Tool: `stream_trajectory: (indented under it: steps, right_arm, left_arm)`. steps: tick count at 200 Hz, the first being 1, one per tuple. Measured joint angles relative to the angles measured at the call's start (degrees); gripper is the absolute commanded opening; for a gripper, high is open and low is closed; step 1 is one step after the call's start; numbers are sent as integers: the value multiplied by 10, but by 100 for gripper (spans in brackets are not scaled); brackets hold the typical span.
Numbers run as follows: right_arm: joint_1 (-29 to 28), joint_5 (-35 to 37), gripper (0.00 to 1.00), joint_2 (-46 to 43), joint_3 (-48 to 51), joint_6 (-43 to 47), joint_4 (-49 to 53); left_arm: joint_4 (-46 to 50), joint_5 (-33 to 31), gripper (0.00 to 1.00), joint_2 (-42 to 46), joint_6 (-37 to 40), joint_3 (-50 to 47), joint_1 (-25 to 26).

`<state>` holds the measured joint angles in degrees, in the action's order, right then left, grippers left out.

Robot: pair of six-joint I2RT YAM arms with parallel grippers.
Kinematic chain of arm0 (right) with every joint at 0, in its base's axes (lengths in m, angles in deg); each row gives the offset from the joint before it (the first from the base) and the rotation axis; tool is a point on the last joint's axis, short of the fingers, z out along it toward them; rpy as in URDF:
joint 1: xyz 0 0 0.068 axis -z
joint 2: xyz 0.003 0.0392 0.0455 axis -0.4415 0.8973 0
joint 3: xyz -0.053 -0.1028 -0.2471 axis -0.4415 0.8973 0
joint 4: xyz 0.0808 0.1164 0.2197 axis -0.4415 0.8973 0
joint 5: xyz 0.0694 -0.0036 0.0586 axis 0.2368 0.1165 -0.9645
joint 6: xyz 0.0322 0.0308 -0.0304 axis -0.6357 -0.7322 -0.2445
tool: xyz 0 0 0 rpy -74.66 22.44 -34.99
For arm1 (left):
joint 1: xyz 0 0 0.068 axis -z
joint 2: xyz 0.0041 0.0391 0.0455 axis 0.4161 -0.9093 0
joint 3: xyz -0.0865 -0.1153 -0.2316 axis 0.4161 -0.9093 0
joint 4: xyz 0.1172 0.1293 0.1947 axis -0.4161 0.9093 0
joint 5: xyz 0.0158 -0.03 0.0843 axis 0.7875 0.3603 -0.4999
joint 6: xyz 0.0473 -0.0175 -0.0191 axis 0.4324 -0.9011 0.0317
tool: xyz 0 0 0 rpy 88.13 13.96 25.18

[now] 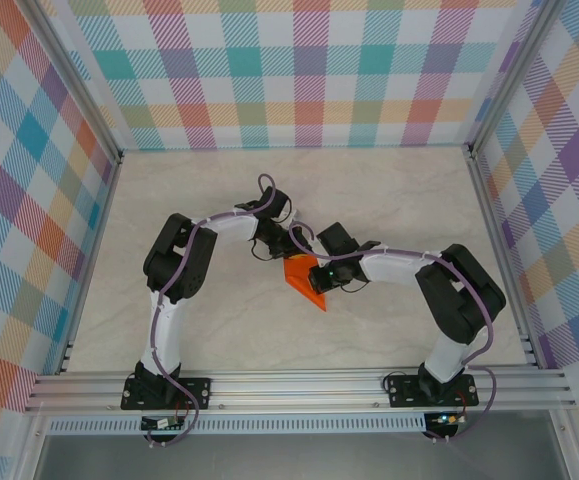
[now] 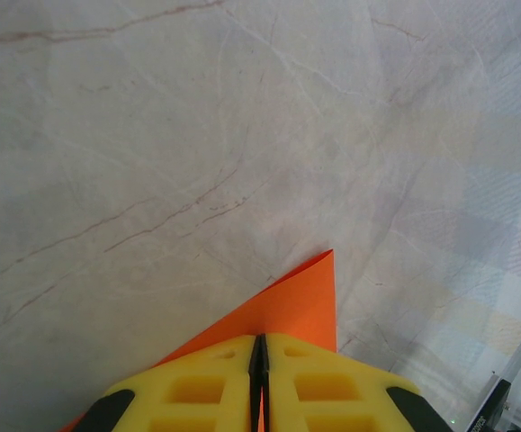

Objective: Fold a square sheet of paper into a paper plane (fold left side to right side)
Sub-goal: Third fold the triangle at the center of the table.

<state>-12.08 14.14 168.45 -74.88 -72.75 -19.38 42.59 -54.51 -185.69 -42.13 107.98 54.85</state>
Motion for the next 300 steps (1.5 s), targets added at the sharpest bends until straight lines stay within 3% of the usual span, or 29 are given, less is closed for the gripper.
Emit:
stream_trajectory:
  steps: [95,141,208,234,259,300]
  right_arm:
    - [0,-1,0,11,-8,0,4]
    - [0,-7,0,19,-17,0,16]
    - [-1,-7,0,25,-26,0,29]
    - [-1,-7,0,25,-26,0,29]
    - [-1,-7,0,25,-26,0,29]
    - [-1,-6,0,25,-27,0,30]
  left_arm:
    - [0,0,12,0,0,0,0]
    - [17,-3,18,-1,3,16,3]
    - [122,-19,31,-20,33,107,-7]
    - [137,-25,20,-8,44,107,-31]
    - [132,-23,11,52,46,37,-49]
    - [84,31,6,155,23,-98,-38]
